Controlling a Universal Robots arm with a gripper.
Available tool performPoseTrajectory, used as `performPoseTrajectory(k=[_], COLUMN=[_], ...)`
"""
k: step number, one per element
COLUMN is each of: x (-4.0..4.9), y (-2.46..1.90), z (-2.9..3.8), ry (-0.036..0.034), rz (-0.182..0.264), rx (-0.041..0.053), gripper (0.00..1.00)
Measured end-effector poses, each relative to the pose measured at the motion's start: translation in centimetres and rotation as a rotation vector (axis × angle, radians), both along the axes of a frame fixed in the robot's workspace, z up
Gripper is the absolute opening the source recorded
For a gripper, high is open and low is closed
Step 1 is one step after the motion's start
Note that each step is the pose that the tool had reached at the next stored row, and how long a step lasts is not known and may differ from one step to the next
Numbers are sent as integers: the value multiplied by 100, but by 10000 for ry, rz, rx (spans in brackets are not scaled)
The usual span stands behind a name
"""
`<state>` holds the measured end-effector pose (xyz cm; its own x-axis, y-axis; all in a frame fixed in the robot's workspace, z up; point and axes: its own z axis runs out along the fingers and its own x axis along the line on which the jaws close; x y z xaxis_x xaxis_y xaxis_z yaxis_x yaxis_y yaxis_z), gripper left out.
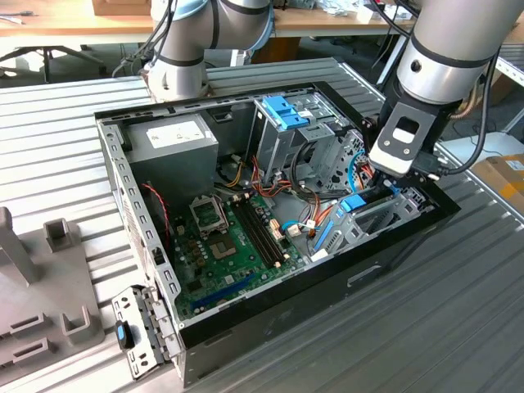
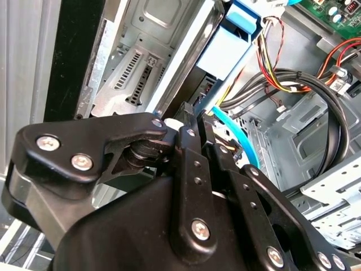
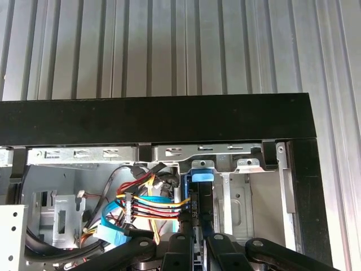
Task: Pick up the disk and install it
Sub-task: 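Insert the disk into the insertion slot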
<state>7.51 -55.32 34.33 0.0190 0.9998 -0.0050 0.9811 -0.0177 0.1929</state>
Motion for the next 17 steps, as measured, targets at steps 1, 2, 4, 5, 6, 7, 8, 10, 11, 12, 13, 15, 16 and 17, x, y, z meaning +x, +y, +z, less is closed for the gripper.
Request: performPoseTrajectory(k=[1,2,4,5,6,7,8,10,11,12,13,15,16,17], x=[-1,-3,-3,-3,-3,-3,-3,-3,-3,-3,-3,-9,-11,-12], y=[0,1,1,1,1,2,2,1,1,1,1,3,5,8], z=[0,2,1,1,1,0,1,1,1,1,1,0,1,0], ry=[-2,-5,-6,-10,-14,-22,-24,-25,-25,-25,-25,-25,-25,-25], rz=[0,0,0,5,11,24,30,32,32,33,33,32,34,34], rx=[-6,-19,-18,-19,-18,-17,-18,-18,-18,-18,-18,-17,-18,-18], gripper=[16,16,16,16,16,16,16,16,16,16,16,16,16,16])
